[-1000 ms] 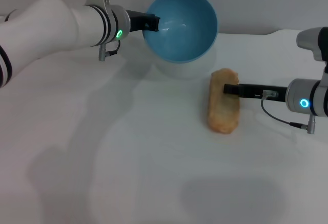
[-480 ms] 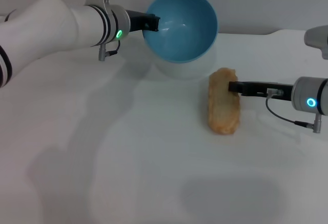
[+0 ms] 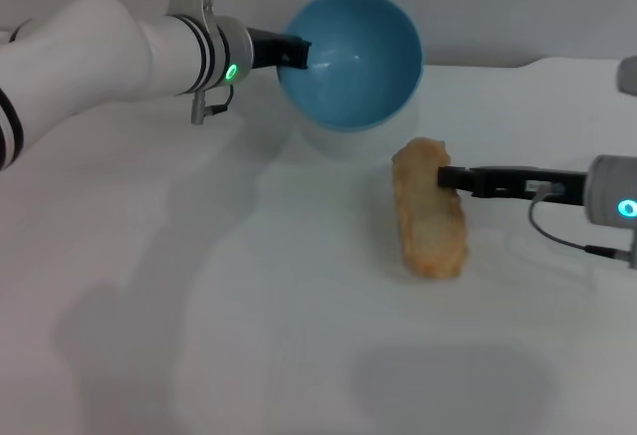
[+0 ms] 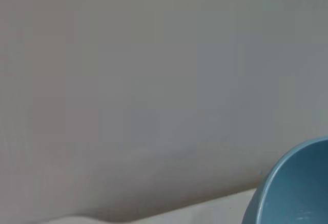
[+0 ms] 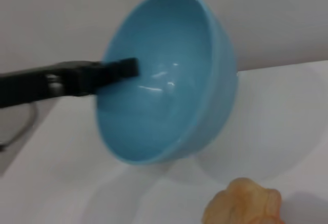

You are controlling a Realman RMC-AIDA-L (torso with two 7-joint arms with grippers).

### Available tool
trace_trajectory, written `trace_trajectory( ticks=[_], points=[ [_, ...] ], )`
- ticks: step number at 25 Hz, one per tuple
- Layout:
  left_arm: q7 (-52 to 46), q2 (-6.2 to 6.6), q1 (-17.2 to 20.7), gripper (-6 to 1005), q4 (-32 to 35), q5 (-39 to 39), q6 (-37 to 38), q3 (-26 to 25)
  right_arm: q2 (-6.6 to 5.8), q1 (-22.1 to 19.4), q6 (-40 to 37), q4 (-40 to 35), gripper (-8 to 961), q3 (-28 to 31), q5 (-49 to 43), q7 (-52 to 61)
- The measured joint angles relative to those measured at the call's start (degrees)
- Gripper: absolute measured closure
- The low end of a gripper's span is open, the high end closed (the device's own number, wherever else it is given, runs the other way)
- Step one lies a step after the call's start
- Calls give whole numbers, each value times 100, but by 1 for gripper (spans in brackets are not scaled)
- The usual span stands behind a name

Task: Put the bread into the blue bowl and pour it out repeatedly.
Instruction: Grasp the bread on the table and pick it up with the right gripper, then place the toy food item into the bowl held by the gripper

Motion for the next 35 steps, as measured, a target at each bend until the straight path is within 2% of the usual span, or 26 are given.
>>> trace_trajectory(
  ticks=[3, 4, 5, 6, 7, 14, 17, 22, 26, 31, 34, 35],
  points=[
    [0, 30, -78, 1000, -100, 12, 217, -44, -6, -252, -532, -672, 891, -47, -302, 340],
    [0, 34, -91, 1000, -108, 19, 277, -52, -6, -420, -876, -1104, 894, -30, -392, 421],
    [0, 34, -91, 1000, -108, 19, 277, -52, -6, -420, -876, -1104, 898, -30, -392, 421],
    [0, 41, -126, 1000, -125, 33, 420, -61, -6, -586, -1247, -1495, 901, 23, -386, 439],
    [4, 45, -169, 1000, -141, 46, 521, -58, -6, -586, -1247, -1495, 905, 23, -386, 439],
    [10, 55, -414, 1000, -412, 67, 561, -9, -5, -720, -2598, -2319, 907, 510, -309, 515],
    [10, 53, -449, 999, -456, 70, 635, -7, -4, -740, -2746, -2568, 908, 703, -182, 515],
    [9, 5, -527, 999, -365, 47, 1211, 0, -5, -688, -2614, -2617, 911, 976, -85, 338],
    [9, -35, -621, 999, -231, -17, 1654, 61, -7, -504, -2271, -2219, 913, 1009, 60, -70],
    [9, -43, -628, 999, 2, -429, 1869, 457, 0, -163, -1449, -1361, 915, 905, 49, -468],
    [9, -37, -614, 999, 52, -527, 1837, 594, 27, -138, -1166, -1256, 916, 768, 48, -608],
    [8, -35, -613, 999, 53, -536, 1837, 594, 41, -105, -813, -1136, 916, 590, 54, -718]
  ],
)
